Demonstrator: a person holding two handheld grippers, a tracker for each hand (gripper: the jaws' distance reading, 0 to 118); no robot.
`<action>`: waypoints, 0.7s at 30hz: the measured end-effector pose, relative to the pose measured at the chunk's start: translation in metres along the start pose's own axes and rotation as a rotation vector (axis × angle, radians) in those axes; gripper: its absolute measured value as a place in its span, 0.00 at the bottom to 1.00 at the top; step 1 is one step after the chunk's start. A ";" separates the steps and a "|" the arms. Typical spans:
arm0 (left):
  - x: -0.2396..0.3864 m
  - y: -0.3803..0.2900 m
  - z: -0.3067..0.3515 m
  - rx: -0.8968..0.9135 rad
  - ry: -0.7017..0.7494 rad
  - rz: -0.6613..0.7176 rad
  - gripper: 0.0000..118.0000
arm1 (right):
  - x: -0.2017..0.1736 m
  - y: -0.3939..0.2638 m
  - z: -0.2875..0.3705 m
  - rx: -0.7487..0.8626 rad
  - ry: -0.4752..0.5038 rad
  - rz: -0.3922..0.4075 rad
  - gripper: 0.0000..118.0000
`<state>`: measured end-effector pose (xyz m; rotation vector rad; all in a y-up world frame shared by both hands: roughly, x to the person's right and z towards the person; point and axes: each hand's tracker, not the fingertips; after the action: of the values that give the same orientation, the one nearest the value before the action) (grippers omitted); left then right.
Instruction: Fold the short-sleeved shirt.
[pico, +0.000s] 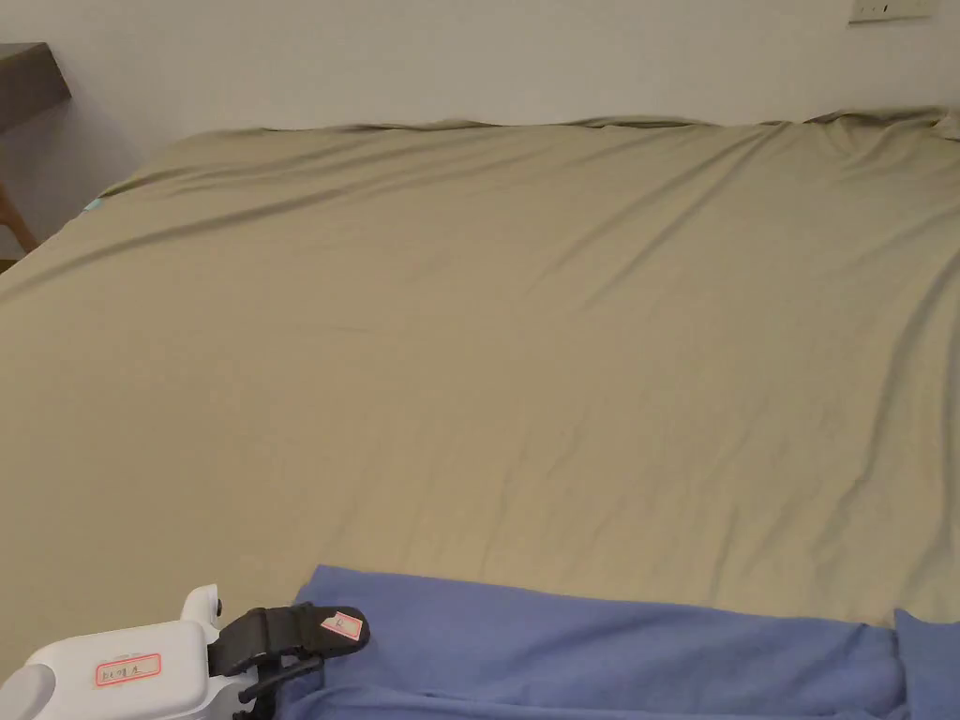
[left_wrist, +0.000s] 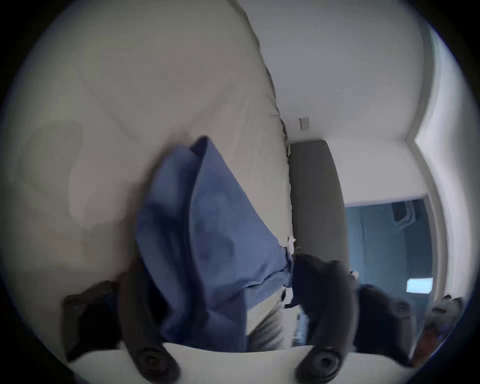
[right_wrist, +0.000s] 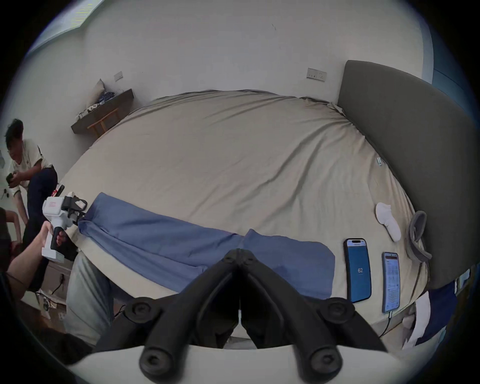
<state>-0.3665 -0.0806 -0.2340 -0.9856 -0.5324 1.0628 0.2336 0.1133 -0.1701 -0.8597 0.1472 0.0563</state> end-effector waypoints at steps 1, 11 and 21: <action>0.005 -0.004 -0.003 0.015 0.051 -0.051 0.27 | -0.001 0.001 0.000 -0.001 0.003 0.004 0.02; 0.050 -0.005 0.046 0.271 0.143 -0.047 0.06 | 0.006 0.002 0.008 0.001 -0.004 0.010 0.02; 0.182 -0.012 0.074 0.282 0.673 -0.565 0.06 | -0.004 0.010 -0.001 0.004 0.045 0.038 0.02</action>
<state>-0.3405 0.1117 -0.2025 -0.8072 -0.0797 0.2532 0.2288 0.1197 -0.1777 -0.8543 0.2063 0.0725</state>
